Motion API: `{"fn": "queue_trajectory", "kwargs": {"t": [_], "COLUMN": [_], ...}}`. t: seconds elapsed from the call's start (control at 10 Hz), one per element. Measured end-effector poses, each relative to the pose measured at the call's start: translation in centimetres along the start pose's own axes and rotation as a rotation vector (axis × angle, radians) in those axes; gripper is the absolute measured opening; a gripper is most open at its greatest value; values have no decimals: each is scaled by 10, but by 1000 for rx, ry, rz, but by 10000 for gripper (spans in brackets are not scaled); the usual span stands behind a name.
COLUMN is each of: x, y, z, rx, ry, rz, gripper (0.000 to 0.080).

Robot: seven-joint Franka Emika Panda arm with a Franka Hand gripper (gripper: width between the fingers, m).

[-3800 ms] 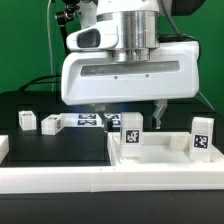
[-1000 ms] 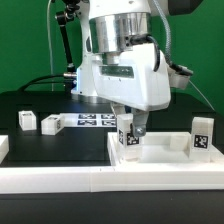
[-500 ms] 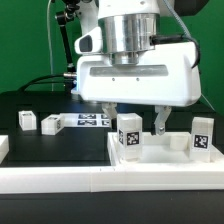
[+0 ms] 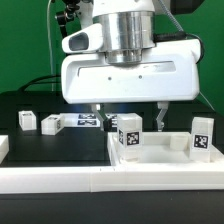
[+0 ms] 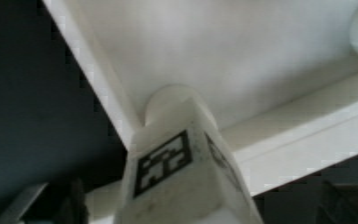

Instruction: Assemble square table

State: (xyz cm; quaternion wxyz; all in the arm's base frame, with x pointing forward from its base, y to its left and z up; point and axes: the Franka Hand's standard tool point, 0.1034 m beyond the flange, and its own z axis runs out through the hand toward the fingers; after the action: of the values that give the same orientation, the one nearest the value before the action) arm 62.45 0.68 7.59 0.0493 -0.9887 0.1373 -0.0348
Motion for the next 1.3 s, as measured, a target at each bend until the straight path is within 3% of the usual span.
{"fn": "queue_trajectory", "kwargs": {"t": [0.5,0.7,0.9,1.0,1.1,1.3], "x": [1,2,2,2,2,2], "y": [1,2,2,2,2,2], "z": [-2,-2,-2,-2,-2,-2], "rx": [-37,-40,-41,-40,-40,-40], "ry": [-1,-1,-2,-2,-1,-1], "rz": [-402,-477,-473,-469,-447,-415], "gripper": [649,649,388,388,287,287]}}
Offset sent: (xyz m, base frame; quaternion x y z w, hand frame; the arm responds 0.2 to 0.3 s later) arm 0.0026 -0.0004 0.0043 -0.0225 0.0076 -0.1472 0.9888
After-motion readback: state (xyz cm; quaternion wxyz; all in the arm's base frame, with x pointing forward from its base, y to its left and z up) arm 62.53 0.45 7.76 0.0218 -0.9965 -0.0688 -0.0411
